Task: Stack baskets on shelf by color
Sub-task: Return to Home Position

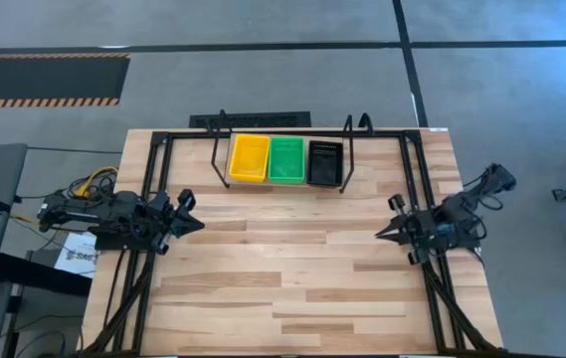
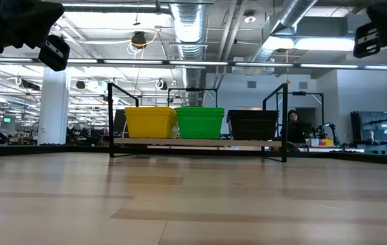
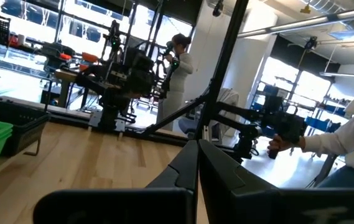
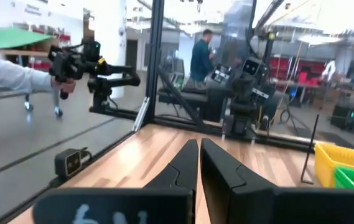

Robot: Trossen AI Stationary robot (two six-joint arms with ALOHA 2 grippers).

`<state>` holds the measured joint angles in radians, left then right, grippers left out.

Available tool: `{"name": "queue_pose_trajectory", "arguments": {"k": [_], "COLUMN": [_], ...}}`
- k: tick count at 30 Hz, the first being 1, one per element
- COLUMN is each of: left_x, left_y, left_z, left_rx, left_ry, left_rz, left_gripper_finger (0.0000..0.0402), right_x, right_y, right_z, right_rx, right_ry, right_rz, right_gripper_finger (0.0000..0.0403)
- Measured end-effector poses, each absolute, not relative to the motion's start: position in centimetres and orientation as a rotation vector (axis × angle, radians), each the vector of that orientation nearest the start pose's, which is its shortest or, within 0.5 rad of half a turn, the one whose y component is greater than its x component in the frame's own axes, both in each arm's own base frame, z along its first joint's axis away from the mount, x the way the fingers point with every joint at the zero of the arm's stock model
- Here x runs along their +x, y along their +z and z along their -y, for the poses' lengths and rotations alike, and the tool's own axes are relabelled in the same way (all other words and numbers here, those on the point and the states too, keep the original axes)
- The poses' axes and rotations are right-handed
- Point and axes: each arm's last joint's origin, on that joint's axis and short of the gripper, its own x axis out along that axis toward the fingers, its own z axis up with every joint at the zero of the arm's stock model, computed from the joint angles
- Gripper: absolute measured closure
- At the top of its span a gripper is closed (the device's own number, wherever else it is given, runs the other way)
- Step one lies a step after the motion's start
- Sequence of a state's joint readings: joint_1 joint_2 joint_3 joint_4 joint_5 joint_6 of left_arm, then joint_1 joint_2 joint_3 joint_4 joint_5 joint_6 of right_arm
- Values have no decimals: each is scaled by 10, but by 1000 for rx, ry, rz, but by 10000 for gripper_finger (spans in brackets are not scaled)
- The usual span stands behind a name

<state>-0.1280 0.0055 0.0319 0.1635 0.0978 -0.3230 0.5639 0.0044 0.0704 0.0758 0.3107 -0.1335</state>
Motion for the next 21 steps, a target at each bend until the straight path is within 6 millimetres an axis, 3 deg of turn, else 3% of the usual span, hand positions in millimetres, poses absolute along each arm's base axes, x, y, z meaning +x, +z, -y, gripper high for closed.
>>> {"name": "queue_pose_trajectory", "arguments": {"k": [3, 21], "left_x": [93, 93], "left_y": [190, 187], "left_z": [15, 15], "left_rx": [-324, -313], "left_ry": [-254, -242], "left_rz": [152, 129], "left_gripper_finger": [401, 401], "right_x": [85, 94], "right_y": [182, 182], "right_z": [-42, -16], "right_rx": [-70, -178], "right_ry": [222, -17], "right_rz": [170, 167], "right_gripper_finger": [363, 363]}}
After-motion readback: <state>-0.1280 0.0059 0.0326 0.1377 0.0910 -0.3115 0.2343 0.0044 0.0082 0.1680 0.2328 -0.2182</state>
